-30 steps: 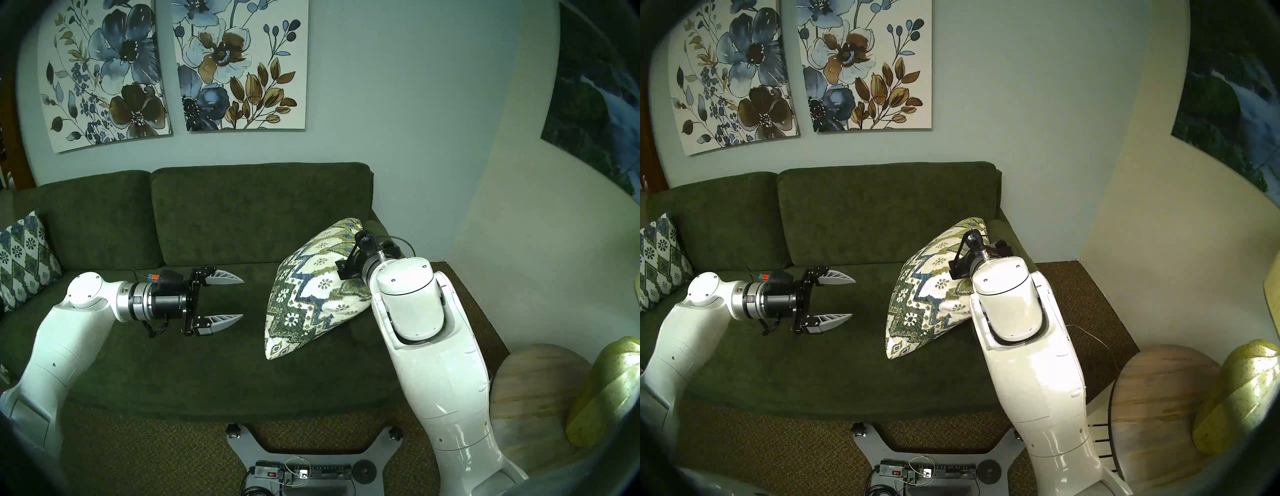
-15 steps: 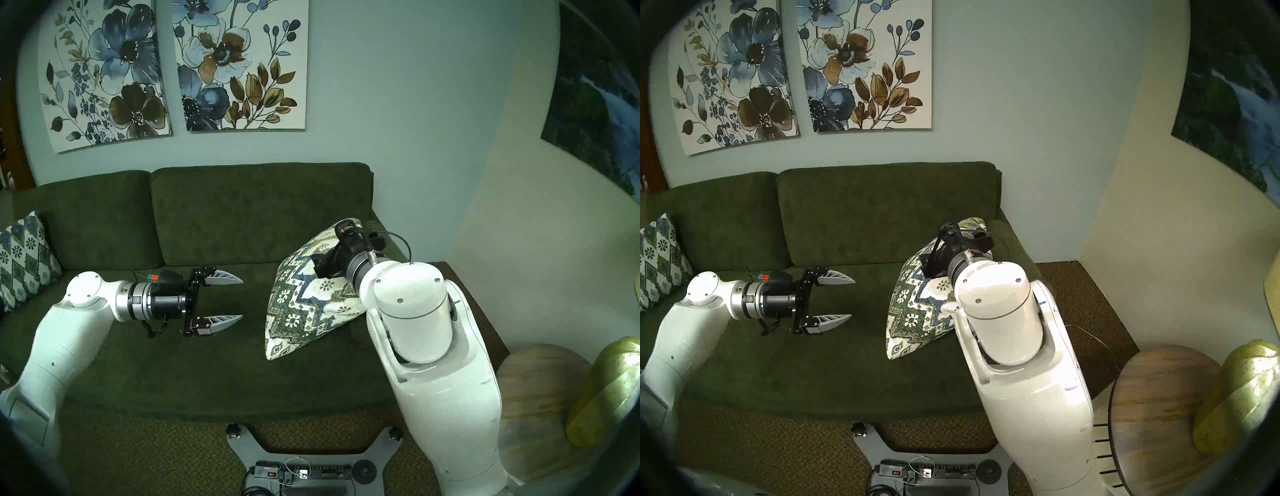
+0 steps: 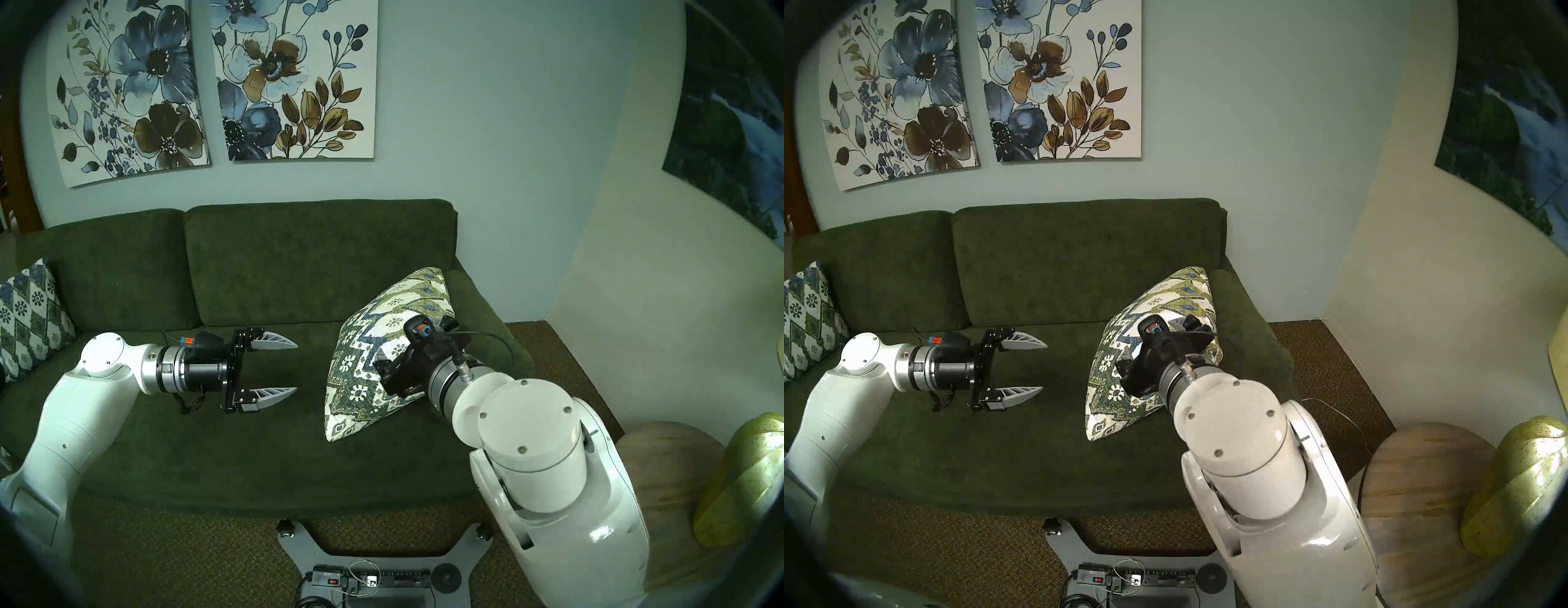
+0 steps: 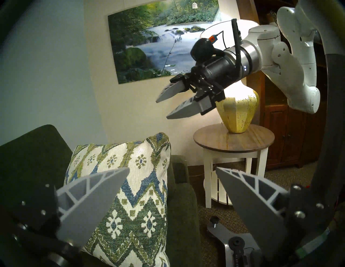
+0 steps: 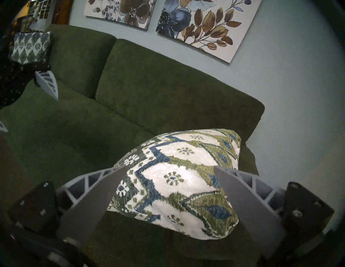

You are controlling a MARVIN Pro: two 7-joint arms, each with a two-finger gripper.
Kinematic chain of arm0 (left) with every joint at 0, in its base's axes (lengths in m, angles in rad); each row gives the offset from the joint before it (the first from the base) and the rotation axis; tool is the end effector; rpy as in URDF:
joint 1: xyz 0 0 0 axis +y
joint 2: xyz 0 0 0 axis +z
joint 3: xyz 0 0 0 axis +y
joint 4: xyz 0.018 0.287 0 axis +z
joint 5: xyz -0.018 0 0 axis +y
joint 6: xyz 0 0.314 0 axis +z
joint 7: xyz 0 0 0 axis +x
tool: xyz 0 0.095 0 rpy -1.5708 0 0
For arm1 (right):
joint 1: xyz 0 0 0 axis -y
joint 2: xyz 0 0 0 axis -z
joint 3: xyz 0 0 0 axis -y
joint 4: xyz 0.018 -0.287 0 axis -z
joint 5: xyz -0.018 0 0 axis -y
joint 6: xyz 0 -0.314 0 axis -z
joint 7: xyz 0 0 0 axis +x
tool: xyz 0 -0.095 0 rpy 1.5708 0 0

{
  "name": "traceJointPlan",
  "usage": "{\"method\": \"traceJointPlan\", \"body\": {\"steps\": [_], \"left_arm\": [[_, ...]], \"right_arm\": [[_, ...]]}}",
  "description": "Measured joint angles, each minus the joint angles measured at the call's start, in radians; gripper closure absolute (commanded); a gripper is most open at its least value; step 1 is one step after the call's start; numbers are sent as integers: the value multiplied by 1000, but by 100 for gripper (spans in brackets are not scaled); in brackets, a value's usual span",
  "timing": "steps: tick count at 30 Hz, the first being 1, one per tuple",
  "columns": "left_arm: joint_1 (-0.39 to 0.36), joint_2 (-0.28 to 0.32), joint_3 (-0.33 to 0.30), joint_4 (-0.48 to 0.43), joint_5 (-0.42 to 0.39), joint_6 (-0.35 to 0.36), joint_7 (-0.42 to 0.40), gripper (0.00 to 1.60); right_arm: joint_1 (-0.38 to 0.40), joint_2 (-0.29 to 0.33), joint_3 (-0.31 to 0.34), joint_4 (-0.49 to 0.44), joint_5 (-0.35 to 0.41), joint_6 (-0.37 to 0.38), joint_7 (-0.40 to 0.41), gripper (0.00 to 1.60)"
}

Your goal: Fix throw pillow on sofa

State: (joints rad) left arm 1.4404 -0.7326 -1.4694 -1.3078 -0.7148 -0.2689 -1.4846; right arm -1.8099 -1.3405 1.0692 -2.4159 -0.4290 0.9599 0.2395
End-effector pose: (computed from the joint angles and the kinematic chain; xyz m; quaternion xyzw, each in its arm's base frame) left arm 0.3675 0.1731 -0.2502 0.5400 -0.5189 0.5445 0.3778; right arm 0.2634 0.1293 -0.1761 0.7826 0.3140 0.5375 0.0027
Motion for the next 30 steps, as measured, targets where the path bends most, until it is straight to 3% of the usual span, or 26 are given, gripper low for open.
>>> {"method": "traceJointPlan", "body": {"steps": [17, 30], "left_arm": [[0, 4, 4, -1, -1, -4, 0, 0], [0, 6, 6, -2, -3, 2, 0, 0]], "right_arm": [[-215, 185, 47, -8, -29, 0, -56, 0], [-360, 212, 137, -10, 24, -2, -122, 0]]}}
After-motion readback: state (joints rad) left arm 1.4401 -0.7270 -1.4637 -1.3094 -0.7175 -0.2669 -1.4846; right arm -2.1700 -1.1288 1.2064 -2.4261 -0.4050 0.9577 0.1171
